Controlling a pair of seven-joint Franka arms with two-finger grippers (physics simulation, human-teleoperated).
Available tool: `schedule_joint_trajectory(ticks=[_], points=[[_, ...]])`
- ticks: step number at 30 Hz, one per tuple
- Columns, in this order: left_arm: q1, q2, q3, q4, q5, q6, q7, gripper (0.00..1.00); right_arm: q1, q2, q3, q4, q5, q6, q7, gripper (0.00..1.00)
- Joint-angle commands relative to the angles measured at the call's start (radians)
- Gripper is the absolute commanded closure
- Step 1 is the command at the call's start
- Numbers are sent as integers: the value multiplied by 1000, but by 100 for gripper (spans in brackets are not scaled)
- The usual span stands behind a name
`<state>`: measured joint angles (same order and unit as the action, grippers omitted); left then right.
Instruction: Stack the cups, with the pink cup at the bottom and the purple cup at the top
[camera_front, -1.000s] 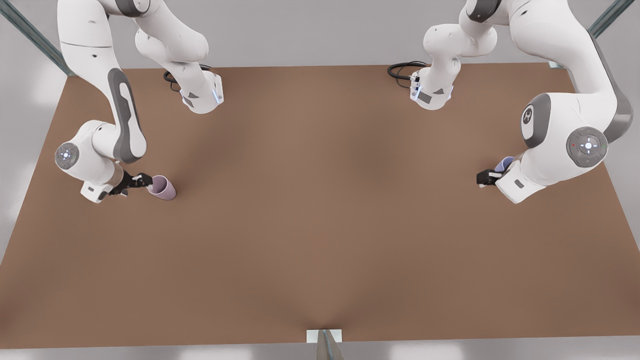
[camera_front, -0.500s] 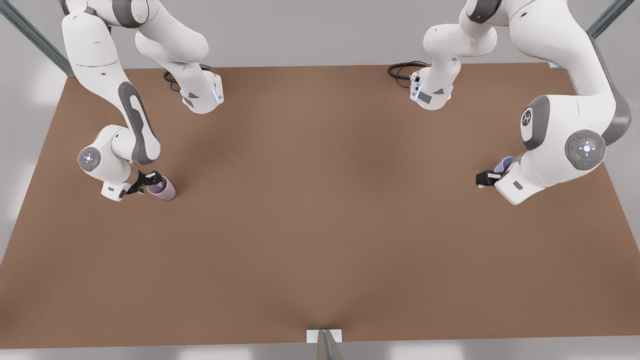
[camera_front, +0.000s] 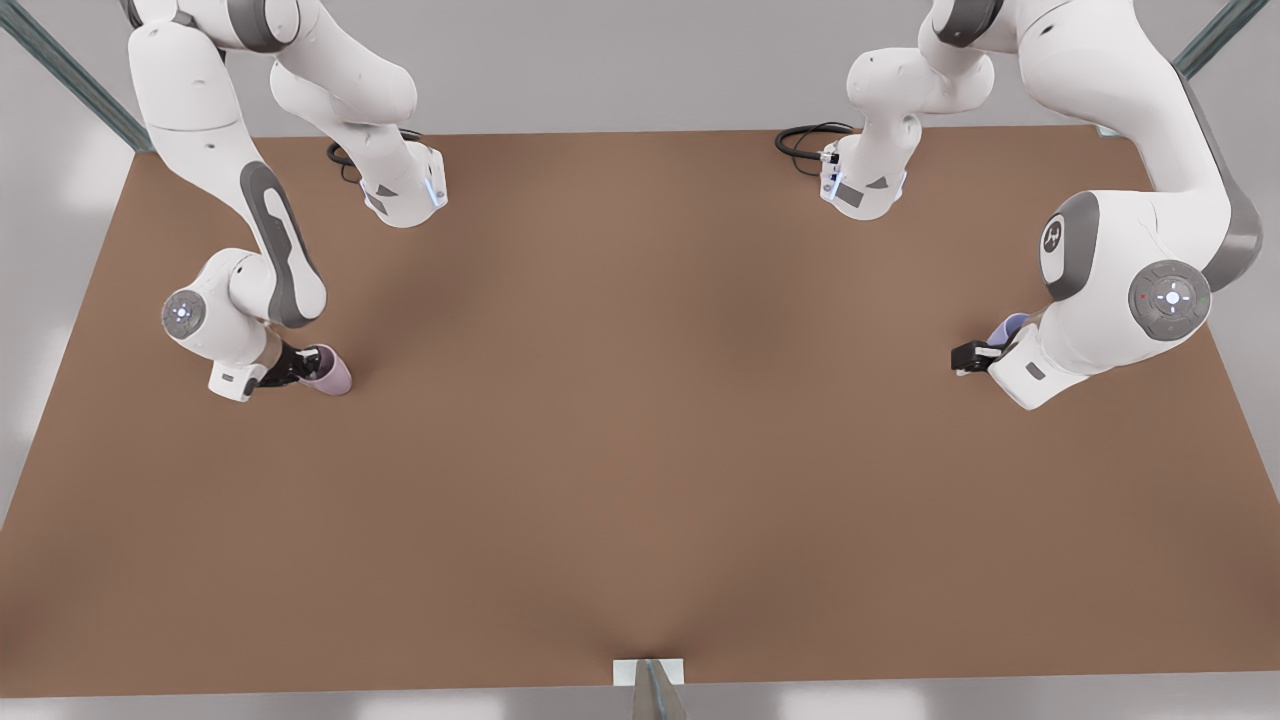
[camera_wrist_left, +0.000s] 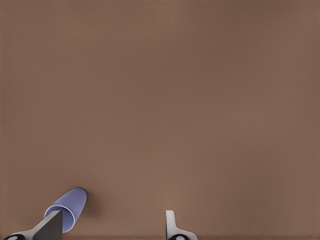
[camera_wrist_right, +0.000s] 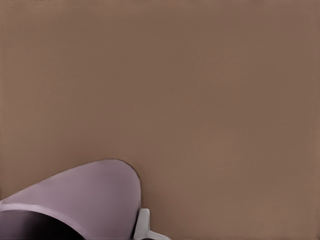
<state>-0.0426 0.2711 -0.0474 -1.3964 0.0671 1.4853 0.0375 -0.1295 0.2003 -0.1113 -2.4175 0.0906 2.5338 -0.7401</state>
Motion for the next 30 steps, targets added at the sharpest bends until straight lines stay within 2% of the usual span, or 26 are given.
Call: schedule_joint_trajectory(ticks=[1, 5, 7, 8, 10, 12, 15, 19, 20, 22, 26, 30], points=[[1, -1, 0, 0, 0, 0, -1, 0, 2, -7, 1, 4, 3, -21, -32, 79], [1, -3, 0, 2, 0, 0, -1, 0, 106, -79, 1, 61, 4, -118, 90, 79], [1, -4, 0, 2, 2, 0, 1, 0, 229, -91, 4, 92, 6, -142, 302, 79], [1, -4, 0, 0, 2, 0, 1, 0, 283, -91, 27, 133, 23, -182, 421, 79], [1, -4, 6, 0, 0, 0, 2, 0, 307, -55, 196, 267, 69, -220, 711, 79], [1, -4, 6, 0, 0, 0, 1, 0, 408, 21, 248, 417, 75, -277, 970, 79], [1, -4, 32, -1, 0, -2, 12, 0, 643, 223, 248, 748, 109, -337, 1383, 79], [3, -15, 41, -1, 0, -10, 15, 0, 847, 504, 239, 1103, 77, -357, 1762, 79], [3, -15, 43, -1, 0, -13, 15, 0, 878, 553, 237, 1167, 64, -362, 1818, 79], [3, -18, 44, -9, 0, -8, 15, 0, 915, 590, 236, 1178, -21, -363, 1918, 79], [4, -164, 87, -269, 2, 134, 15, 0, 930, 639, 236, 1204, -97, -420, 2007, 79], [4, -207, 152, -486, 2, 348, 15, 0, 930, 662, 236, 1224, -98, -460, 2013, 79]])
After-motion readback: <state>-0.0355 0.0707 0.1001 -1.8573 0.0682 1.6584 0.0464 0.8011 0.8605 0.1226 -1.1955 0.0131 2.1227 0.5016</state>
